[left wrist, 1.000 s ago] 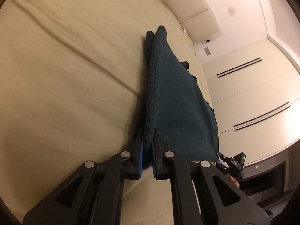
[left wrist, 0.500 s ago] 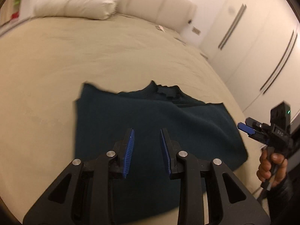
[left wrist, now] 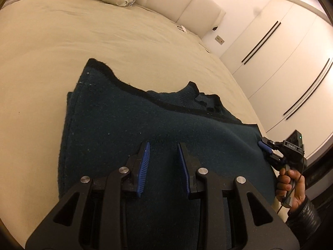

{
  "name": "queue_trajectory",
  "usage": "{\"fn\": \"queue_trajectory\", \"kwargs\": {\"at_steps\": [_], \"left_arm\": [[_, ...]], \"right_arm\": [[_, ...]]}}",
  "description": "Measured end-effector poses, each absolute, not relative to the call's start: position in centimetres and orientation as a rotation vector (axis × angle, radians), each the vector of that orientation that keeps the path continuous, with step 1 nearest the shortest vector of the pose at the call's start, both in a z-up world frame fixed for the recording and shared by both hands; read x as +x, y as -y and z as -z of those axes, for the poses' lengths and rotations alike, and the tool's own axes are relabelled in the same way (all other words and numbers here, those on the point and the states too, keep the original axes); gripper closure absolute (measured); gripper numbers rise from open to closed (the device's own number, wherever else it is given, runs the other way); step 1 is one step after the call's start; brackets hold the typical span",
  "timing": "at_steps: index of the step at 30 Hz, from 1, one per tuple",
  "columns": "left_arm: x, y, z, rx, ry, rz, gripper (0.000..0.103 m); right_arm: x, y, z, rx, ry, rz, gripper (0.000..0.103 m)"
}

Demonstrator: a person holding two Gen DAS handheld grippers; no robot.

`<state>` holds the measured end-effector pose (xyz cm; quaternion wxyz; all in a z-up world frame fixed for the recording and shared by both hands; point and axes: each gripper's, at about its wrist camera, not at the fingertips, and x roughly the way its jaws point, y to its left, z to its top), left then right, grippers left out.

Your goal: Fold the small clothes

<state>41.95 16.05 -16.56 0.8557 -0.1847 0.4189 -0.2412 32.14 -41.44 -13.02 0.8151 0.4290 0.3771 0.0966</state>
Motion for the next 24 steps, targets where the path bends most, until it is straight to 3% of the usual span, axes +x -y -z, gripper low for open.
{"fn": "queue_trajectory", "kwargs": {"at_steps": [1, 2, 5, 7, 10, 12, 14, 16, 20, 24], "left_arm": [[41.9, -15.9, 16.5, -0.378, -0.881, 0.498, 0.076], [41.8, -15.7, 16.4, -0.365, -0.88, 0.488, 0.076], [41.4, -15.4, 16.4, -0.353, -0.874, 0.475, 0.076], [41.4, -15.4, 16.4, -0.36, -0.874, 0.475, 0.076], [41.3, -15.3, 16.5, -0.35, -0.874, 0.474, 0.076], [41.2, -15.3, 16.5, -0.341, -0.872, 0.473, 0.076], [41.3, -15.0, 16.6, -0.336, -0.868, 0.472, 0.076], [41.2, -15.0, 16.6, -0.331, -0.865, 0.47, 0.076], [41.1, -14.7, 16.6, -0.318, -0.859, 0.466, 0.076], [41.0, -14.5, 16.5, -0.297, -0.856, 0.456, 0.076]], "right_arm": [[31.9, 41.5, 12.6, 0.916, -0.796, -0.191, 0.079], [31.5, 41.0, 11.8, 0.903, -0.784, -0.196, 0.066], [31.1, 37.1, 9.4, 0.814, -0.764, -0.286, 0.048], [31.6, 33.9, 8.9, 0.774, -0.787, -0.365, 0.042], [32.8, 30.7, 10.6, 0.739, -0.865, -0.413, 0.041], [33.1, 30.9, 12.1, 0.747, -0.887, -0.394, 0.047], [32.6, 32.6, 13.0, 0.811, -0.854, -0.401, 0.067], [32.1, 34.6, 13.5, 0.866, -0.845, -0.393, 0.077], [30.1, 38.1, 13.0, 0.845, -0.783, -0.305, 0.081], [26.9, 41.8, 12.2, 0.861, -0.722, -0.122, 0.074]]}}
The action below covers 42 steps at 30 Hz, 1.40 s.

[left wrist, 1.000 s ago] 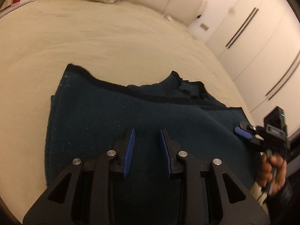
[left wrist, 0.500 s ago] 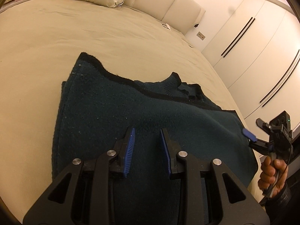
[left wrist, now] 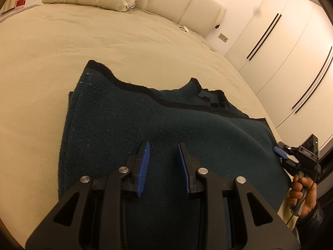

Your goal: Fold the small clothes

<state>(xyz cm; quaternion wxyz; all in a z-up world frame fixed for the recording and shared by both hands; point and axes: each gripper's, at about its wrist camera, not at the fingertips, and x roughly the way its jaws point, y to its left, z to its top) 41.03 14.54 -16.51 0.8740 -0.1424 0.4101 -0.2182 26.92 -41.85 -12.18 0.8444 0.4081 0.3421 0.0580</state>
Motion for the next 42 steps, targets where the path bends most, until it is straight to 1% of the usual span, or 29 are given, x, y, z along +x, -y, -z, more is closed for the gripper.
{"fn": "queue_trajectory", "kwargs": {"at_steps": [1, 2, 3, 5, 7, 9, 10, 13, 15, 16, 17, 19, 24, 26, 28, 30, 31, 32, 33, 34, 35, 36, 37, 38, 39, 41, 42], "left_arm": [[41.0, -14.4, 16.5, -0.288, -0.856, 0.451, 0.076], [41.0, -14.3, 16.5, -0.28, -0.854, 0.447, 0.076], [41.0, -14.1, 16.4, -0.272, -0.854, 0.443, 0.076], [41.0, -14.1, 16.4, -0.264, -0.854, 0.439, 0.076], [41.0, -13.9, 16.3, -0.251, -0.854, 0.431, 0.076], [40.9, -13.8, 16.2, -0.231, -0.854, 0.422, 0.076], [40.8, -13.8, 16.1, -0.224, -0.854, 0.419, 0.076], [40.8, -13.9, 16.0, -0.217, -0.855, 0.415, 0.076], [40.7, -14.0, 16.0, -0.216, -0.856, 0.414, 0.076], [40.7, -14.0, 16.0, -0.211, -0.855, 0.412, 0.076], [40.7, -14.0, 16.0, -0.207, -0.855, 0.412, 0.076], [40.7, -14.0, 15.9, -0.2, -0.854, 0.41, 0.076], [40.8, -14.1, 15.9, -0.195, -0.853, 0.41, 0.076], [40.7, -14.2, 15.7, -0.19, -0.855, 0.405, 0.076], [40.2, -14.3, 15.3, -0.195, -0.855, 0.398, 0.076], [39.3, -14.8, 14.7, -0.203, -0.857, 0.388, 0.076], [38.5, -15.1, 14.1, -0.21, -0.854, 0.37, 0.076], [37.6, -15.5, 13.6, -0.225, -0.842, 0.36, 0.076], [36.8, -16.0, 13.1, -0.247, -0.826, 0.359, 0.076], [35.5, -16.5, 12.5, -0.275, -0.802, 0.363, 0.076], [34.3, -17.0, 12.0, -0.3, -0.776, 0.368, 0.073], [32.9, -17.6, 11.4, -0.329, -0.751, 0.365, 0.053], [31.8, -18.1, 11.1, -0.352, -0.734, 0.355, 0.036], [30.3, -18.7, 10.7, -0.383, -0.703, 0.336, 0.01], [29.0, -19.3, 10.4, -0.411, -0.671, 0.329, 0.006], [26.4, -20.6, 10.1, -0.499, -0.611, 0.337, 0.004], [25.4, -21.3, 10.3, -0.554, -0.617, 0.328, 0.003]], "right_arm": [[26.0, 42.3, 12.0, 0.86, -0.715, -0.062, 0.059], [25.5, 42.5, 11.7, 0.855, -0.701, -0.045, 0.054], [24.6, 42.1, 11.0, 0.839, -0.679, -0.046, 0.052], [23.7, 40.8, 9.9, 0.802, -0.658, -0.072, 0.037], [23.3, 38.2, 8.7, 0.761, -0.646, -0.165, 0.029], [23.7, 35.6, 8.2, 0.718, -0.674, -0.236, 0.027], [24.1, 33.8, 8.4, 0.7, -0.705, -0.305, 0.024], [24.8, 31.5, 10.0, 0.648, -0.803, -0.329, 0.023], [25.0, 31.7, 11.3, 0.646, -0.835, -0.311, 0.027], [24.8, 32.2, 11.6, 0.661, -0.828, -0.311, 0.034], [24.5, 32.8, 11.7, 0.675, -0.822, -0.312, 0.039], [23.8, 34.4, 11.6, 0.681, -0.812, -0.283, 0.04], [22.1, 36.8, 10.1, 0.606, -0.777, -0.15, 0.039], [20.9, 37.4, 8.7, 0.548, -0.757, -0.052, 0.032], [19.8, 37.5, 7.1, 0.498, -0.709, -0.003, 0.031], [18.6, 37.0, 4.8, 0.428, -0.631, 0.035, 0.026], [17.6, 36.3, 3.3, 0.376, -0.563, 0.058, 0.018], [17.0, 35.8, 2.3, 0.348, -0.515, 0.072, 0.006], [16.3, 35.2, 1.2, 0.325, -0.456, 0.086, 0.0], [15.4, 34.5, 0.0, 0.305, -0.384, 0.097, 0.0], [15.0, 33.6, -1.1, 0.282, -0.325, 0.096, 0.0], [14.7, 32.9, -1.9, 0.262, -0.294, 0.086, 0.0], [14.5, 32.3, -2.5, 0.244, -0.28, 0.071, 0.0], [14.4, 31.8, -3.0, 0.233, -0.285, 0.049, 0.0], [14.4, 31.4, -3.3, 0.229, -0.293, 0.029, 0.0], [14.3, 30.8, -3.7, 0.248, -0.309, -0.004, 0.0], [14.3, 30.6, -3.7, 0.272, -0.325, -0.03, 0.0]]}}
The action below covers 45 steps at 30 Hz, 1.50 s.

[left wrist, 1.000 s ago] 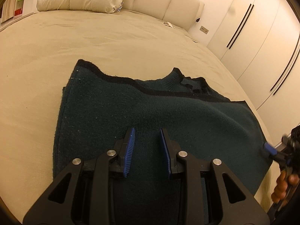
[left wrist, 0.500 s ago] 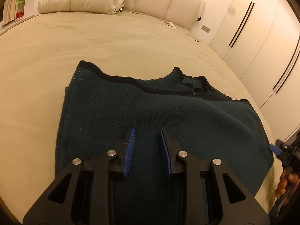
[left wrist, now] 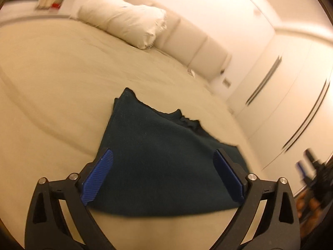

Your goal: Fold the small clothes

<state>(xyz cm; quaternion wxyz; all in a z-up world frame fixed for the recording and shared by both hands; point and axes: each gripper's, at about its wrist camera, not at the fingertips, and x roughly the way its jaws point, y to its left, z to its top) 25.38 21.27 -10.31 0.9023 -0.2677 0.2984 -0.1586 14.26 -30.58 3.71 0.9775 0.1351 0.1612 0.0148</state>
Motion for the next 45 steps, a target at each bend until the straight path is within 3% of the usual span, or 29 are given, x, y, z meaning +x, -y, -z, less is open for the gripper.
{"fn": "queue_trajectory", "kwargs": {"at_steps": [9, 16, 19, 26, 37, 44, 45], "left_arm": [[22.2, -22.2, 16.2, -0.987, -0.811, 0.381, 0.003], [23.5, -22.5, 18.9, -1.171, -0.819, 0.348, 0.01], [24.3, -23.2, 19.8, -1.244, -0.827, 0.316, 0.017], [26.6, -22.8, 19.6, -1.325, -0.785, 0.315, 0.017], [28.4, -20.2, 19.6, -1.277, -0.719, 0.272, 0.018], [32.0, -22.6, 20.4, -1.359, -0.718, 0.273, 0.025], [32.3, -22.2, 20.1, -1.325, -0.726, 0.272, 0.031]], "right_arm": [[15.2, 27.8, 0.5, 0.448, -0.541, -0.238, 0.0], [15.9, 28.8, 3.1, 0.567, -0.622, -0.291, 0.018], [16.5, 29.3, 3.9, 0.617, -0.641, -0.294, 0.018], [19.0, 28.8, 4.3, 0.631, -0.68, -0.352, 0.027], [25.1, 26.9, 7.2, 0.673, -0.811, -0.391, 0.028], [28.9, 25.8, 8.7, 0.64, -0.907, -0.4, 0.037], [29.5, 25.5, 8.8, 0.629, -0.919, -0.398, 0.038]]}}
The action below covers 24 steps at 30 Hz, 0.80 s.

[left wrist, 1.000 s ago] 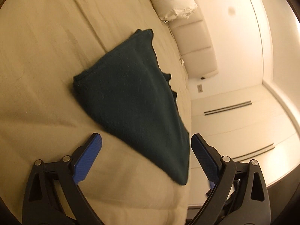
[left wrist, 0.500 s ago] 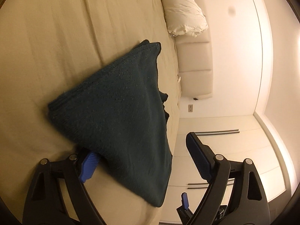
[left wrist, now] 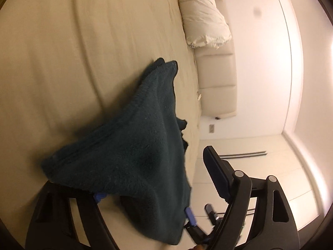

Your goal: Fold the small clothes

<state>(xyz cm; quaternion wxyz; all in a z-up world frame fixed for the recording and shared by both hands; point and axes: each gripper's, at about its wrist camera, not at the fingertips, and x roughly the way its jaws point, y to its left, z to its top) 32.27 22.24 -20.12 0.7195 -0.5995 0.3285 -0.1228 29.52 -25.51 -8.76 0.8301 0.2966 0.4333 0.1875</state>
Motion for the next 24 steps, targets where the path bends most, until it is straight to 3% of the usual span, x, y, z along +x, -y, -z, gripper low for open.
{"fn": "queue_trajectory", "kwargs": {"at_steps": [1, 2, 3, 4, 7, 13, 20, 24], "left_arm": [[32.7, -21.5, 19.6, -1.274, -0.736, 0.287, 0.039], [32.9, -21.2, 19.4, -1.245, -0.749, 0.301, 0.062], [33.3, -20.6, 19.3, -1.219, -0.767, 0.307, 0.078], [33.5, -20.3, 19.2, -1.203, -0.773, 0.305, 0.078], [34.0, -20.0, 18.7, -1.173, -0.768, 0.297, 0.082], [35.0, -18.2, 14.7, -0.997, -0.725, 0.288, 0.085], [38.2, -3.0, 5.2, -0.315, -0.684, 0.468, 0.086], [37.2, 7.5, 8.4, 0.063, -0.746, 0.567, 0.086]], "right_arm": [[29.8, 25.4, 8.8, 0.622, -0.927, -0.397, 0.039], [30.4, 25.1, 9.0, 0.613, -0.948, -0.397, 0.04], [31.1, 24.9, 9.4, 0.611, -0.98, -0.397, 0.041], [31.8, 24.7, 10.2, 0.606, -1.026, -0.387, 0.043], [32.6, 25.1, 12.6, 0.599, -1.099, -0.336, 0.064], [31.8, 26.1, 12.8, 0.628, -1.075, -0.369, 0.066], [31.0, 32.6, 12.2, 0.98, -1.02, -0.534, 0.035], [31.6, 37.7, 13.5, 1.252, -0.962, -0.62, 0.026]]}}
